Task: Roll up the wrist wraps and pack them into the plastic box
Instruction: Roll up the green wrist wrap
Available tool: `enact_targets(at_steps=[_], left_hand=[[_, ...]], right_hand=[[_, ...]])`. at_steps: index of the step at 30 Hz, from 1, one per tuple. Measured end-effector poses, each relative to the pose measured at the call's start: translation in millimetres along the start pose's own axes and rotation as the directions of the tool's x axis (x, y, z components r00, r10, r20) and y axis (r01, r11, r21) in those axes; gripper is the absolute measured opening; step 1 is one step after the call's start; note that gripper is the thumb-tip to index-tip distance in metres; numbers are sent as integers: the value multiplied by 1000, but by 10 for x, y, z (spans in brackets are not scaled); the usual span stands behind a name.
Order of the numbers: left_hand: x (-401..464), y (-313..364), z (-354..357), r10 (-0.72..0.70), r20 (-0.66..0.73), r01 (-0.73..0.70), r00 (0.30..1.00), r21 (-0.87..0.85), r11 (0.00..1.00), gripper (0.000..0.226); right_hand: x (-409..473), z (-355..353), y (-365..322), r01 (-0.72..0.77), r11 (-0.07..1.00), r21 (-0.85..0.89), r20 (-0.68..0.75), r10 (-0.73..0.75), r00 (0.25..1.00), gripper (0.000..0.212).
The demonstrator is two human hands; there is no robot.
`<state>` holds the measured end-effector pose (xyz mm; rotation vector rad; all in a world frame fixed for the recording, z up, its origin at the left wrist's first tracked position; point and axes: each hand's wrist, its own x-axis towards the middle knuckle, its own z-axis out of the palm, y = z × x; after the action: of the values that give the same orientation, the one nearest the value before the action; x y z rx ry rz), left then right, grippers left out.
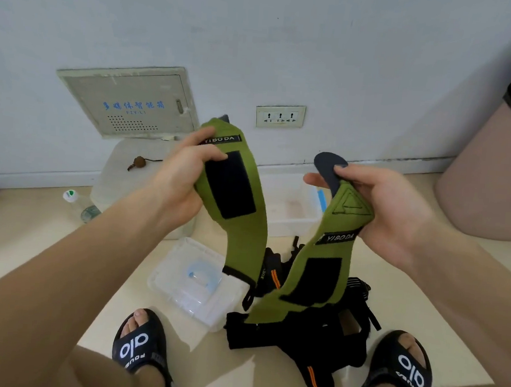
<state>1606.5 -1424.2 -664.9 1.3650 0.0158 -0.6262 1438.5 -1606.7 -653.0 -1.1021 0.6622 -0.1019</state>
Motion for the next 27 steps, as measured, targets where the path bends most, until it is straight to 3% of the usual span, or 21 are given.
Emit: enact_targets(at_steps=[4,7,10,27], left_hand=[[-57,-100,95,170,100,-185,980,159,970,61],[-112,-189,161,218,222,-264,950,206,942,62],[-136,-245,189,262,289,-337,921,249,908,64],[-226,-278,235,296,324,-370,899,197,908,51]], right_hand=[[4,120,144,36,997,-70,115,-28,993,25],[-18,210,216,79,991,-109,208,-55,977,26],[-8,272,254,97,988,-124,205,-70,976,25],[189,312,440,146,972,-184,111,-127,986,29]])
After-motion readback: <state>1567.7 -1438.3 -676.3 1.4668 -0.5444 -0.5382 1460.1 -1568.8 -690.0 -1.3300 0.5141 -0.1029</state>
